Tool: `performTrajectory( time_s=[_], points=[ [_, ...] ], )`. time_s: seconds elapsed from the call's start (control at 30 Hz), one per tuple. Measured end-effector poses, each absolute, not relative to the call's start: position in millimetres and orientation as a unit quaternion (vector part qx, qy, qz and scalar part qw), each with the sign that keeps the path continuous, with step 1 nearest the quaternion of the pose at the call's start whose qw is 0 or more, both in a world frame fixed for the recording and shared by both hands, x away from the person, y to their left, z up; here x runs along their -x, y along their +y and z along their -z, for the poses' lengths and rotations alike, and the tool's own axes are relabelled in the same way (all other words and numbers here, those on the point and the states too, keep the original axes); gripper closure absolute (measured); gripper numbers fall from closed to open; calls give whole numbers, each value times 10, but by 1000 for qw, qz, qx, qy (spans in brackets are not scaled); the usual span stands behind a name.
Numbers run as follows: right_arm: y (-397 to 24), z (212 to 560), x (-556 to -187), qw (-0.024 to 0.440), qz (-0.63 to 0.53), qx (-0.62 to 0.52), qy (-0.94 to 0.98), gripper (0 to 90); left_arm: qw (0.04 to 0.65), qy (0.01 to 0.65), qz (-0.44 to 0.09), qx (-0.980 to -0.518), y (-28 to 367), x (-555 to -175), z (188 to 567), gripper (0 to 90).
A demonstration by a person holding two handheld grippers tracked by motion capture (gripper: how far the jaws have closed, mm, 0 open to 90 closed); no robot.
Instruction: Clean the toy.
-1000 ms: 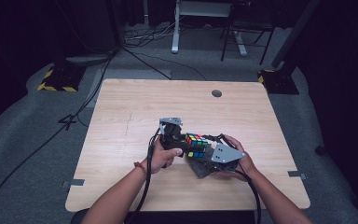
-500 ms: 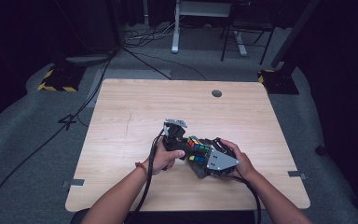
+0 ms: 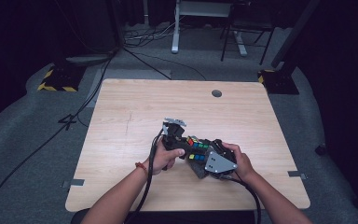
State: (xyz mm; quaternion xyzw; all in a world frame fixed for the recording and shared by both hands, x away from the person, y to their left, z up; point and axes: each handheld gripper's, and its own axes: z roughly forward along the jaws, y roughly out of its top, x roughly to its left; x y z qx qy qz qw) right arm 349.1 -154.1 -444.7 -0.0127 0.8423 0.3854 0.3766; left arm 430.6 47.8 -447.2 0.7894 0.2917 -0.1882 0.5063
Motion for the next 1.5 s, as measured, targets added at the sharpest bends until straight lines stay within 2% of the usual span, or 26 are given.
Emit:
performTrajectory(
  time_s=[0.17,0.37,0.53,0.7,0.9,1.2,1.5],
  points=[
    [-1548,4424,-3475,379,-393,8,838,339,516,288,189,-784,484,-4291,4444,317],
    [-1576,4395,-3481,355,-402,1,844,340,529,286,174,-780,536,-4292,4411,216],
    [-1624,4353,-3500,352,-409,-8,842,340,532,277,176,-780,530,-4282,4403,207],
    [-1672,4335,-3504,347,-409,-12,844,340,540,268,165,-781,582,-4281,4372,157],
    [-1786,4300,-3557,331,-422,-31,843,340,557,249,152,-777,690,-4252,4294,155],
    [-1939,4227,-3617,305,-440,-60,843,340,500,188,37,-844,731,-4150,4314,156],
    [-2121,4170,-3710,287,-454,-91,839,340,440,170,-16,-882,392,-4132,4545,158]
  ],
)
